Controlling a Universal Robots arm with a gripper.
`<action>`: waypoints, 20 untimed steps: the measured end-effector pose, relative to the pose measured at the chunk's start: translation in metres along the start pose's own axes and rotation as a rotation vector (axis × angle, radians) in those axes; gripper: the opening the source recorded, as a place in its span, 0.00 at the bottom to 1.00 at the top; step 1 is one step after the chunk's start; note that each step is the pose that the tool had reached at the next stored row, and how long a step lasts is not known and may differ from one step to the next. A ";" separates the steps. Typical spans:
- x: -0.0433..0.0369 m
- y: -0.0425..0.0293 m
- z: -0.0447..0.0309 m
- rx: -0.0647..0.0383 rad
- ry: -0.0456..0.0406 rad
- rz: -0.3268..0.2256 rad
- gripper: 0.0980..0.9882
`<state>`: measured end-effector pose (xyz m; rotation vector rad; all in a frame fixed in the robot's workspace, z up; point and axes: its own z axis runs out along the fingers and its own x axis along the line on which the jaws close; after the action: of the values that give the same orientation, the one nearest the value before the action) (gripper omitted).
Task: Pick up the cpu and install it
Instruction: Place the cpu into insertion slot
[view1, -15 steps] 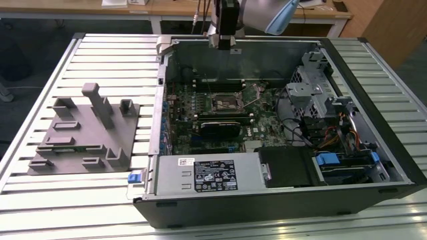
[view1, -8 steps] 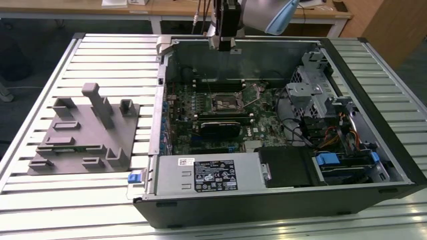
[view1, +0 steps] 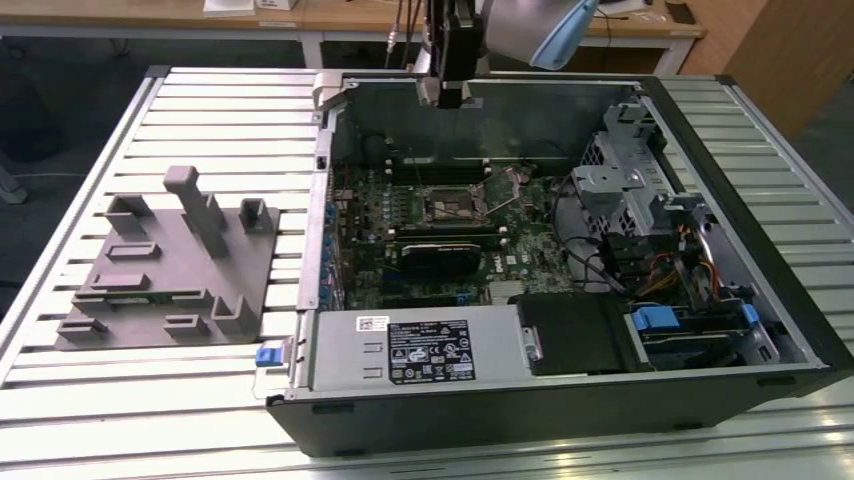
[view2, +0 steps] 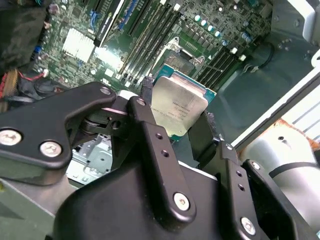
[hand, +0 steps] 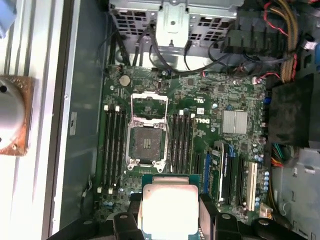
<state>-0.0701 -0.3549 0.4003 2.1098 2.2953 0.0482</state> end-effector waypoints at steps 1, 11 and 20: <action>0.0000 0.0000 0.0011 0.000 0.0006 -0.018 0.49; 0.0000 -0.0002 0.0067 0.001 0.0016 -0.040 0.49; 0.0001 0.0002 0.0172 0.002 0.0019 -0.057 0.49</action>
<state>-0.0692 -0.3546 0.3831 2.0449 2.3554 0.0474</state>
